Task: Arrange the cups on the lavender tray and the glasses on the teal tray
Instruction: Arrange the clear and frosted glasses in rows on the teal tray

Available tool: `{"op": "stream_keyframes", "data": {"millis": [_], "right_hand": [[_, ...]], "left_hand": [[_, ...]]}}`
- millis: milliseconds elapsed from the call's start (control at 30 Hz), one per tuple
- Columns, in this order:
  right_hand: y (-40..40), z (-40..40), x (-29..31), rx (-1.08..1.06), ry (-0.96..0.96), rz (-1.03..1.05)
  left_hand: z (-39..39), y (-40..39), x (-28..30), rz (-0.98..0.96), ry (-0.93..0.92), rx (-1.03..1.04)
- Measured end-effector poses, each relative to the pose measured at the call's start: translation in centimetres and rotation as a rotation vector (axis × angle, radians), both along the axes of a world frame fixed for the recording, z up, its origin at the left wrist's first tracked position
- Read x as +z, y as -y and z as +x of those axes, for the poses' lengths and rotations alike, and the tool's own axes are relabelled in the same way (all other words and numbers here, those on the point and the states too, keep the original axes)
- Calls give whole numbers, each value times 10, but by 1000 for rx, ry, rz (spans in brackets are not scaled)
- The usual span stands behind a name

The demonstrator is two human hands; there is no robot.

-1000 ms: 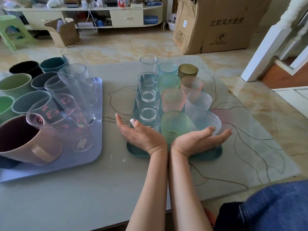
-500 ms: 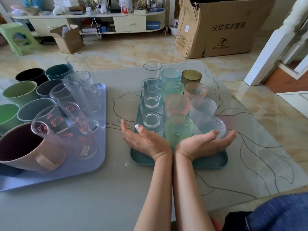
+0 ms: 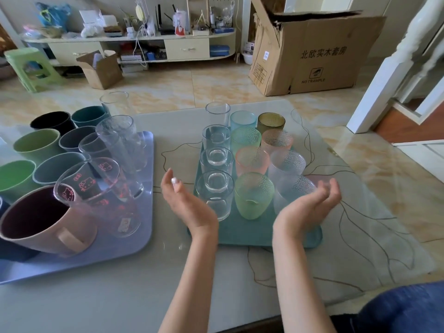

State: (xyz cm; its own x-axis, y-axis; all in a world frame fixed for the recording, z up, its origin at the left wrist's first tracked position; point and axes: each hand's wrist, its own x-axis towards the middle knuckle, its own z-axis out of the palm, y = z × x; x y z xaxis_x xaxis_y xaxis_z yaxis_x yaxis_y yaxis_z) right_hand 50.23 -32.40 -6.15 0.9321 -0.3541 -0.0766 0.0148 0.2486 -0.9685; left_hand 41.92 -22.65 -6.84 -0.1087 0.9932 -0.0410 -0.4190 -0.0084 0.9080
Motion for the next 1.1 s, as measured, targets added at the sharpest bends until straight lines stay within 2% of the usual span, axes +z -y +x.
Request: {"op": "stream_keyframes", "data": {"millis": [100, 200, 333, 433, 500, 567, 667, 867, 1000, 1033, 1100], "right_hand": [[23, 21, 4, 159, -208, 54], [41, 41, -2, 234, -269, 45], [46, 74, -13, 229, -189, -149], [39, 105, -27, 466, -151, -323], [29, 124, -35, 691, -105, -459], [20, 136, -38, 814, -48, -613], [17, 141, -39, 865, -1, -673], [7, 138, -28, 973, 67, -739], [1, 124, -27, 996, 112, -652], [2, 119, -30, 949, 86, -579], [12, 110, -30, 770, -67, -290]], "left_hand": [[-6, -31, 1, -52, -28, -288], [-3, -55, -2, -66, -115, -466], [3, -82, -9, -201, -133, -540], [11, -94, -17, -263, -84, -602], [16, -99, -19, -227, -145, -650], [19, -104, -23, -158, -301, -722], [20, -110, -26, -111, -425, -780], [10, -115, -38, -16, -500, -738], [-3, -114, -48, -7, -480, -659], [-3, -110, -46, 7, -473, -641], [-1, -99, -43, 70, -471, -617]]}}
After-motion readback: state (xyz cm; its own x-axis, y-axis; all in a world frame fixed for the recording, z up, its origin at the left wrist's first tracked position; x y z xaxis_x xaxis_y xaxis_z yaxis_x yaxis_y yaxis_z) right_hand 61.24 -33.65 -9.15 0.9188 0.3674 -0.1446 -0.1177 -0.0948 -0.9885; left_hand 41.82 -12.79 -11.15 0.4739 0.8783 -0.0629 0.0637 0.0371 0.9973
